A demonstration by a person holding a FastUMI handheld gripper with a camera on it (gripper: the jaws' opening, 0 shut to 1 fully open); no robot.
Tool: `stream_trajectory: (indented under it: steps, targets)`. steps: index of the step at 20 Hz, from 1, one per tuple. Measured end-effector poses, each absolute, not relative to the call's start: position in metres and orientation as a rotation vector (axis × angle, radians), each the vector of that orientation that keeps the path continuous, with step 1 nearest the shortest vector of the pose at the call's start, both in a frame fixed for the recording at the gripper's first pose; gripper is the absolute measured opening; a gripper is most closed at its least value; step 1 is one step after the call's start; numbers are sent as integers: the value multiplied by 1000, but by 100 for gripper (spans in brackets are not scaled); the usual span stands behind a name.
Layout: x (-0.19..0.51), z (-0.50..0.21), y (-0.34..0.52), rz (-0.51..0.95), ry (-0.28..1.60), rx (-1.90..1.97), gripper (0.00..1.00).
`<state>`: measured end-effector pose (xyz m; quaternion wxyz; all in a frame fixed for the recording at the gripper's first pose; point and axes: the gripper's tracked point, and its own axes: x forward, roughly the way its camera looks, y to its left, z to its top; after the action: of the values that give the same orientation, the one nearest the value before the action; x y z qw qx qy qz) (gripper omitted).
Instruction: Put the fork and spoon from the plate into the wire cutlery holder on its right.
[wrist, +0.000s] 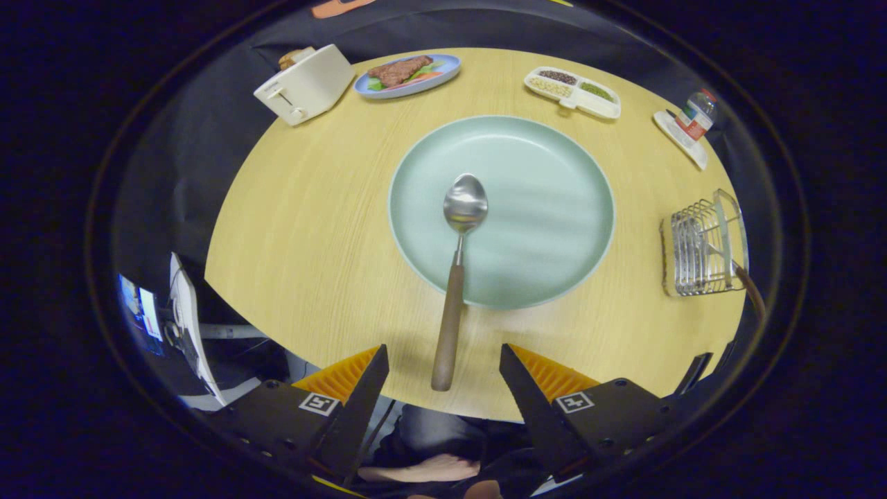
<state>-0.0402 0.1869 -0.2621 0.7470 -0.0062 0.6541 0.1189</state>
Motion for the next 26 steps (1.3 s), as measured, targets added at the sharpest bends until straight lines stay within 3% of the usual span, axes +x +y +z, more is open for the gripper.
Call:
stream_trajectory:
  steps: [2, 3, 6, 9, 10, 11, 16, 17, 26]
  targets:
    - [-36, -268, 186, 245, 1437, -12, 85]
    - [-34, -271, 187, 238, 1440, -10, 70]
    - [-39, -277, 189, 233, 1482, 9, 45]
    - [-39, -280, 184, 223, 1490, -11, 14]
    - [-37, -279, 181, 222, 1482, -19, 14]
    - [-37, -280, 181, 224, 1478, -4, 6]
    - [-39, -257, 174, 260, 1439, 5, 5]
    - [-39, -252, 170, 261, 1428, 3, 0]
    - [-45, -207, 139, 276, 1359, 49, 1]
